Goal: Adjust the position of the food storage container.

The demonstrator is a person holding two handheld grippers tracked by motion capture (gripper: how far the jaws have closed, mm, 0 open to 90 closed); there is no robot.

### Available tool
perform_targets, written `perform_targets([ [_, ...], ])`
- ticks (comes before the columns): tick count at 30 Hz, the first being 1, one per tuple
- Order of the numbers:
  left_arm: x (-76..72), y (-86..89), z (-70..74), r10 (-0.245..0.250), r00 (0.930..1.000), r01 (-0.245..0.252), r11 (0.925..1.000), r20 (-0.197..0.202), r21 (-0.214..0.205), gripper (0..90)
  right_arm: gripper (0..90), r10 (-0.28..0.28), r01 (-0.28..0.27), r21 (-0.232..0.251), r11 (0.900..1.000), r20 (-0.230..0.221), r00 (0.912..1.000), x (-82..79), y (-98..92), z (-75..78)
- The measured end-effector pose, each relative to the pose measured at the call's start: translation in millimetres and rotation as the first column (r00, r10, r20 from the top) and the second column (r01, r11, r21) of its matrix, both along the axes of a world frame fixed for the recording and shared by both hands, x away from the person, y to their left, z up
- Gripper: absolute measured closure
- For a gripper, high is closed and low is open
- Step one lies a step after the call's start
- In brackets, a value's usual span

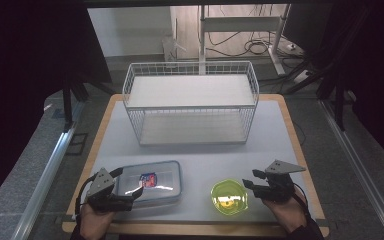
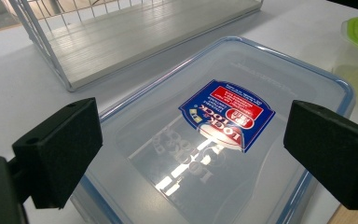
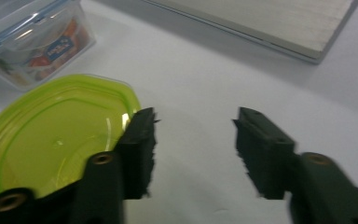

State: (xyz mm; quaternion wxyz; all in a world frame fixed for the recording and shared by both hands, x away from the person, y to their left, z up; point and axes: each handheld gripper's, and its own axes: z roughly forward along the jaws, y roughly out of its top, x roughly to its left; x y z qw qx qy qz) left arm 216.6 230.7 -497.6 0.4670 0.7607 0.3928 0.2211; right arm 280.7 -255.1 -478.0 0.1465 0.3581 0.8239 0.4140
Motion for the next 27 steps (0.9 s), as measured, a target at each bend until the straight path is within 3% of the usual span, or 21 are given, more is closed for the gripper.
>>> perform_targets([
  [5, -0.4, 0.0, 0.5, 0.004, 1.0, -0.004, 1.0, 0.003, 0.002, 4.6, 76.1, 0.062, -0.062, -0.009, 0.998, 0.027, 0.9977, -8.4, 7.5, 10.2],
  [8, -0.2, 0.0, 0.1, 0.008, 1.0, -0.008, 1.0, 0.001, 0.006, 4.6, 88.6, 0.109, -0.109, 0.001, 0.994, 0.021, 0.9938, -15.7, 17.6, 16.0],
  [14, 0.6, -0.1, -1.1, 0.014, 0.9999, -0.014, 0.9998, -0.009, 0.014, 4.7, 89.4, 0.176, -0.176, 0.019, 0.9843, -0.017, 0.9842, -24.8, 34.1, 16.7],
  [21, 1.1, -0.4, -1.7, 0.023, 0.9996, -0.023, 0.9994, -0.013, 0.025, 5.1, 89.4, 0.273, -0.272, 0.027, 0.962, -0.054, 0.9605, -38.2, 57.9, 15.1],
  [23, 1.0, -0.5, -1.7, 0.024, 0.9996, -0.024, 0.9994, -0.013, 0.026, 5.1, 89.4, 0.299, -0.298, 0.023, 0.9544, -0.062, 0.9524, -42.8, 64.9, 13.8],
  [24, 1.0, -0.5, -1.7, 0.024, 0.9996, -0.023, 0.9994, -0.013, 0.026, 5.1, 89.4, 0.324, -0.323, 0.021, 0.9461, -0.067, 0.9437, -46.8, 70.6, 12.7],
  [27, 1.0, -0.4, -1.8, 0.023, 0.9997, -0.022, 0.9995, -0.013, 0.025, 5.1, 89.4, 0.341, -0.34, 0.016, 0.9401, -0.07, 0.9376, -50.3, 74.9, 11.8],
])
